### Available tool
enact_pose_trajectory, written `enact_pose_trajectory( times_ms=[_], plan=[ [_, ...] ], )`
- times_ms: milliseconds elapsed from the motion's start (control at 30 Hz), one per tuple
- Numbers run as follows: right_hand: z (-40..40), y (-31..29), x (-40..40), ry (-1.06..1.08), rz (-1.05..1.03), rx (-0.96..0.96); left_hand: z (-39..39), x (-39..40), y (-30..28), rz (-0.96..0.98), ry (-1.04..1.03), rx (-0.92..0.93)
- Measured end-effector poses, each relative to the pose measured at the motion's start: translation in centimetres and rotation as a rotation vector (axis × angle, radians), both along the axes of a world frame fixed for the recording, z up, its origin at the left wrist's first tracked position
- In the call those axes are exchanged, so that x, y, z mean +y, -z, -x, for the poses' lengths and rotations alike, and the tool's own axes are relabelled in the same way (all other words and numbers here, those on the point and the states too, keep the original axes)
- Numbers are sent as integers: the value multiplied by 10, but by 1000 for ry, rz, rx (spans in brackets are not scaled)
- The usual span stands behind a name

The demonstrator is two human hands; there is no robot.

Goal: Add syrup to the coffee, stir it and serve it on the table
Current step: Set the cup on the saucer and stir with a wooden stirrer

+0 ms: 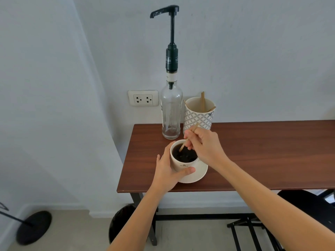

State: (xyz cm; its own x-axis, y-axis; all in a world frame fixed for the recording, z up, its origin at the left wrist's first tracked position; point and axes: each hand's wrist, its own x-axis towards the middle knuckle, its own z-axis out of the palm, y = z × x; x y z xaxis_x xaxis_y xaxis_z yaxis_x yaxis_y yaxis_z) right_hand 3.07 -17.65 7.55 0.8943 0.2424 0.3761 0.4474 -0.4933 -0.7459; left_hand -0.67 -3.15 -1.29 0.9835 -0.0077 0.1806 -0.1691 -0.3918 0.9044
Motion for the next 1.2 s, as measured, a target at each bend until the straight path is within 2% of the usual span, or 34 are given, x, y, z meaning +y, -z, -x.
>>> enact_pose_trajectory(
  times_ms=[133, 233, 367, 433, 600, 700, 800, 900, 1067, 1133, 1200],
  plan=[
    [-10, -3, -12, 62, 202, -207, -1, 0, 1, -1, -7, 10],
    [-8, 0, -15, 80, 219, -133, -2, 0, 0, -5, -12, 8],
    [1, 1, -1, 2, 8, 90, -1, 1, 1, -2, -4, -11],
    [-1, -1, 1, 1, -2, 40, -1, 1, 1, -3, -4, -8],
    [-8, -4, -12, 42, 193, -184, -2, -1, 1, -7, -9, 13],
    [-5, -3, -14, 64, 198, -111, -1, 0, 1, -8, -17, 13],
    [0, -1, -4, -3, 31, 88, -1, 1, 0, -12, -14, 4],
    [-2, -1, 3, -34, 38, 27, 0, 2, 0, -9, -21, 7],
    [-9, -7, -13, 35, 247, -149, 1, 0, 1, -4, -23, 25],
    [-8, -7, -18, 42, 267, -123, 1, -1, 0, -2, -19, 20],
    [-4, -7, -15, 1, 202, -11, 1, 0, -1, -1, -12, 10]
  ],
)
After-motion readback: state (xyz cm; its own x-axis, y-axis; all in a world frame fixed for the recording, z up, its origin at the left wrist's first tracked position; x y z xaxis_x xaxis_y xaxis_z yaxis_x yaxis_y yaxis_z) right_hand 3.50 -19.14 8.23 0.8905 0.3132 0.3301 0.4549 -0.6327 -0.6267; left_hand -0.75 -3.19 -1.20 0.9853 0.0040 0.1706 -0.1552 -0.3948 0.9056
